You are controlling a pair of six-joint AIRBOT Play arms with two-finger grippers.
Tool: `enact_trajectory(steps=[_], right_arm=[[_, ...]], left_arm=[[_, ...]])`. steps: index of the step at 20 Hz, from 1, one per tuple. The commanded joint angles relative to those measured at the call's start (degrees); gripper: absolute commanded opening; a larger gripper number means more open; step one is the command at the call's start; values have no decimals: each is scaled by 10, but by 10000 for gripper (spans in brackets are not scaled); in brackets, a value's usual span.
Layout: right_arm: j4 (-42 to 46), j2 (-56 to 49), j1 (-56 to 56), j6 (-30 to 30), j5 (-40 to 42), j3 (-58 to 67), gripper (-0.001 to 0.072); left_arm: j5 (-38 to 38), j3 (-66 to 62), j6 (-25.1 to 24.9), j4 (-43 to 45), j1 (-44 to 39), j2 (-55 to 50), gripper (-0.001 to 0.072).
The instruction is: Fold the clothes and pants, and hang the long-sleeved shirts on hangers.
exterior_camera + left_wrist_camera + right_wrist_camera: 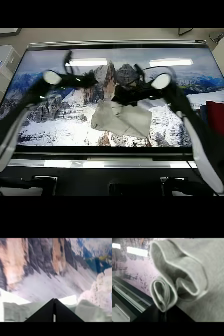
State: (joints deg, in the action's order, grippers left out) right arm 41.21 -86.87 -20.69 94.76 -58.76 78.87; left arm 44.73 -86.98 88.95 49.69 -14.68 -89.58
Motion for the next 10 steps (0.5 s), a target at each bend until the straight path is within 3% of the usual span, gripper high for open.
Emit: enact_trajectory(steps=[1, 2, 3, 4, 5, 8, 10], right_arm=[[-71, -113, -71, 0, 111, 0, 46], [-107, -141, -81, 2, 116, 0, 140], [-145, -164, -86, 1, 116, 0, 293], [-183, -179, -88, -19, 111, 0, 543], [-206, -182, -81, -52, 105, 0, 701], [-192, -141, 1, -76, 45, 1, 702], [-111, -92, 92, -69, -19, 1, 699]], left_arm=[[47, 0, -1, 79, 102, 135, 26], [50, 0, -7, 86, 112, 163, 27], [55, 0, -7, 105, 120, 188, 26], [63, 0, -7, 130, 123, 206, 26], [73, 0, -7, 158, 124, 219, 27], [114, 0, -7, 212, 126, 234, 27], [128, 0, -7, 233, 126, 234, 27]])
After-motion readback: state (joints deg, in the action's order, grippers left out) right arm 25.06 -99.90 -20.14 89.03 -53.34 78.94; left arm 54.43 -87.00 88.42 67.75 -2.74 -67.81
